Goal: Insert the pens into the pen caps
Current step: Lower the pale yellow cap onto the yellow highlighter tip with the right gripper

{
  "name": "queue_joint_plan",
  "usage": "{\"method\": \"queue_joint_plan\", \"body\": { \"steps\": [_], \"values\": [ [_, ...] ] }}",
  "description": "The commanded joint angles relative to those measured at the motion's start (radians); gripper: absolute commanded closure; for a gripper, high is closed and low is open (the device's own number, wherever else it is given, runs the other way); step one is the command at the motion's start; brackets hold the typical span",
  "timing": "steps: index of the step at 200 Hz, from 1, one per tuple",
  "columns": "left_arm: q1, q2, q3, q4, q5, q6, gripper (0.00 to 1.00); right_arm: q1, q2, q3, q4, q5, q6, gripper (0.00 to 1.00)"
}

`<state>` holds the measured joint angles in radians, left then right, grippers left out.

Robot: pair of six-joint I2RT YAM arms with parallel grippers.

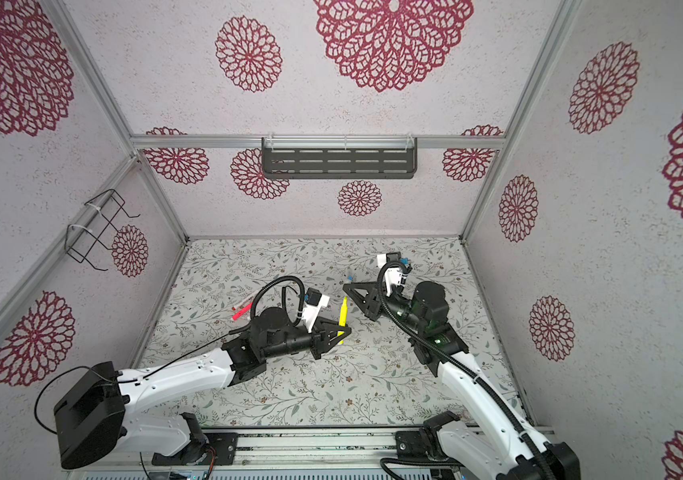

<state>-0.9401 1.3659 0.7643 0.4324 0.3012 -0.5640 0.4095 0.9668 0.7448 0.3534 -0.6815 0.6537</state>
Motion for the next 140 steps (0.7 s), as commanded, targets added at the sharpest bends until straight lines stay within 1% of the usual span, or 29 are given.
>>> {"method": "queue_joint_plan", "body": {
  "steps": [1,140],
  "values": [
    [-0.018,-0.025,0.026,0.0,-0.005,0.021,1.0,0.009,-0.01,0.002,0.033,-0.004,-0.014,0.91],
    [-0.02,-0.081,0.029,-0.005,-0.022,0.037,1.0,0.058,-0.052,-0.036,0.012,-0.031,-0.046,0.91]
  ]
}}
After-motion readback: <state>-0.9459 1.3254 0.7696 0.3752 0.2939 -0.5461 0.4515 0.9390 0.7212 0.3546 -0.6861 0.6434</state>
